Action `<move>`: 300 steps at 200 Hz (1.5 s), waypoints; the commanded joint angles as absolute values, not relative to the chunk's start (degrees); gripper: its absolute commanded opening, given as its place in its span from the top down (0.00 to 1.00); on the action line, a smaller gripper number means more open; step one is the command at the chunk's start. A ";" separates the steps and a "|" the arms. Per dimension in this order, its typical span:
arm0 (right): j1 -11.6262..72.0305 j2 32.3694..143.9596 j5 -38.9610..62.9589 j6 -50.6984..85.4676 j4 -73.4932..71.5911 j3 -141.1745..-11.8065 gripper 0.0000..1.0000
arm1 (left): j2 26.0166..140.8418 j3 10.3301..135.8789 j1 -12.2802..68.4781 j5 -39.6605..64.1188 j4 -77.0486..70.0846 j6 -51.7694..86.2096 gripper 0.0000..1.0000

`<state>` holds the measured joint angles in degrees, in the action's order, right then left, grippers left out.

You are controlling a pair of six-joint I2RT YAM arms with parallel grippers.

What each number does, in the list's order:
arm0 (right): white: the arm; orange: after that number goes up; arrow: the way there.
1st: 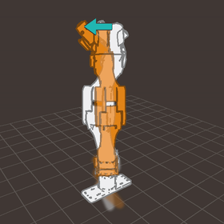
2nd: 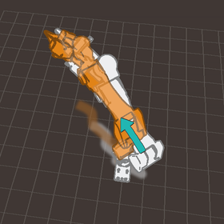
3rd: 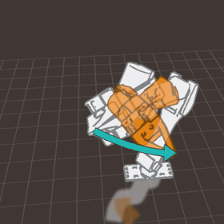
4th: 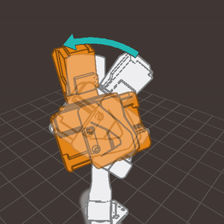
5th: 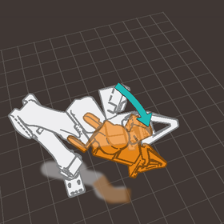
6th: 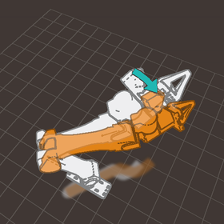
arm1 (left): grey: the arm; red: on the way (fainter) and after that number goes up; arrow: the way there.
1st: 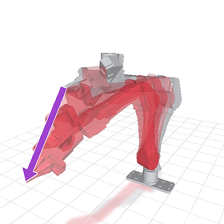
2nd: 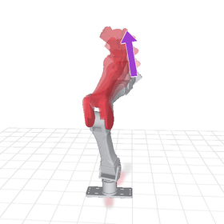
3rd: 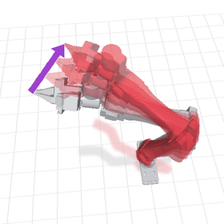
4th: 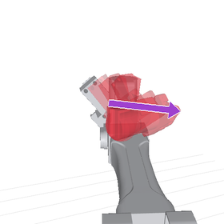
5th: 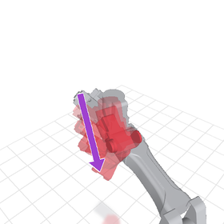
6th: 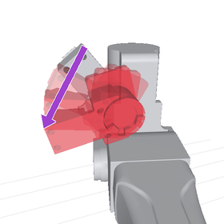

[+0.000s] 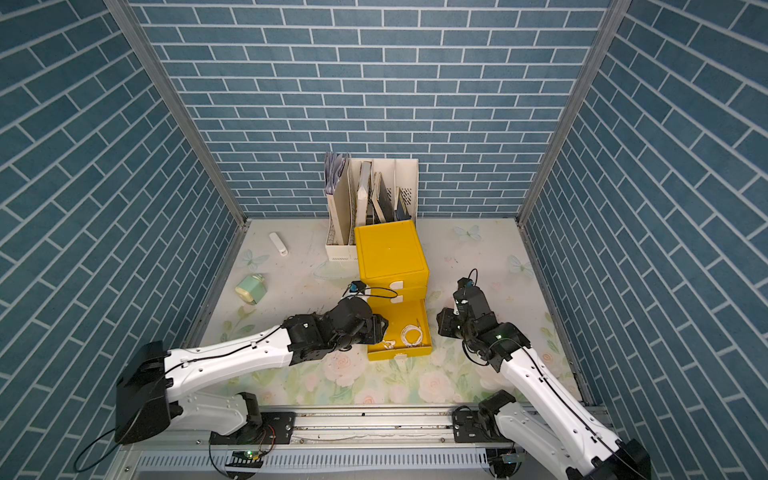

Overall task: Place the wired earphones into the drawer by color
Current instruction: Place the wired earphones in the drawer, then pick up the wired earphones from the center of the board.

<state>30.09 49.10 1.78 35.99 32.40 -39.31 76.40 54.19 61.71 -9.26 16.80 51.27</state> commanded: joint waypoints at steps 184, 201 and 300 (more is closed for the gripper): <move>29.87 49.22 3.38 35.07 30.50 -36.94 0.67 | 74.57 35.73 37.68 -1.15 19.14 45.75 0.32; 29.88 49.36 3.60 35.14 30.41 -36.98 0.67 | 76.58 36.06 37.68 -1.38 17.73 45.66 0.32; 29.80 49.59 4.04 34.89 29.79 -36.38 0.67 | 82.18 34.71 37.55 -5.40 17.34 45.07 0.67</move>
